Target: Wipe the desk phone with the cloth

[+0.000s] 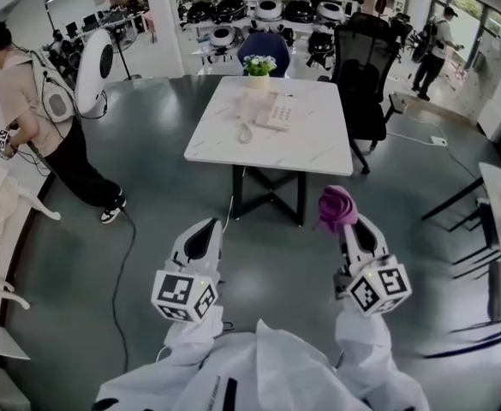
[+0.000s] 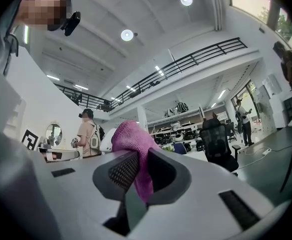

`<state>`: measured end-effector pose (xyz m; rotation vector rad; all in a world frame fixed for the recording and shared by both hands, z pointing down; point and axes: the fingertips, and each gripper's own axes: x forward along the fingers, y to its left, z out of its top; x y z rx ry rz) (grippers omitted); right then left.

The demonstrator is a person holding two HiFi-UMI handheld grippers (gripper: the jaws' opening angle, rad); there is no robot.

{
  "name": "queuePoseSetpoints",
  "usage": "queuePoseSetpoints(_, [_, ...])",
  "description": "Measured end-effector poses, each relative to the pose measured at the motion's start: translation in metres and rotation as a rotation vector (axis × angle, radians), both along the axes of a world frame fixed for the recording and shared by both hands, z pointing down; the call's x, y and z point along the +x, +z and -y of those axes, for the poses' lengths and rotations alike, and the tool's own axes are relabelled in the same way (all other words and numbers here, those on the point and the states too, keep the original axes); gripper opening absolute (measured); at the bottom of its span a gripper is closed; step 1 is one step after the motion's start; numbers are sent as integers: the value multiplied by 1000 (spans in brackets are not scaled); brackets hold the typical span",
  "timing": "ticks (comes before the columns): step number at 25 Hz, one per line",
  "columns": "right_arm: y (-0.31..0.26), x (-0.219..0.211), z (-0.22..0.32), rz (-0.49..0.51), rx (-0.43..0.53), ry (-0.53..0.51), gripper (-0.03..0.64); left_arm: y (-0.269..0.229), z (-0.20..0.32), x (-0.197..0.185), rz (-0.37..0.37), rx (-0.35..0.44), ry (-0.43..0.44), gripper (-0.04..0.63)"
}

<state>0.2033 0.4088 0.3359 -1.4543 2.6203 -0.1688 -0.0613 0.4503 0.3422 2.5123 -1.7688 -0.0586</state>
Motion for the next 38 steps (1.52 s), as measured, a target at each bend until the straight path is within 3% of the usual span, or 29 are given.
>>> queuePoseSetpoints(6, [7,0,7,3,-3,-25,35,8,-3,17,2,-12,-1,-2])
queuePoseSetpoints(15, [19,-3,41,25,-20,-29,37,20,17,-2,13,-48,-56,-2])
queuePoseSetpoints(38, [38,-49,241,8,-65,72,37,37,261,-32,-30,-64,116,-2])
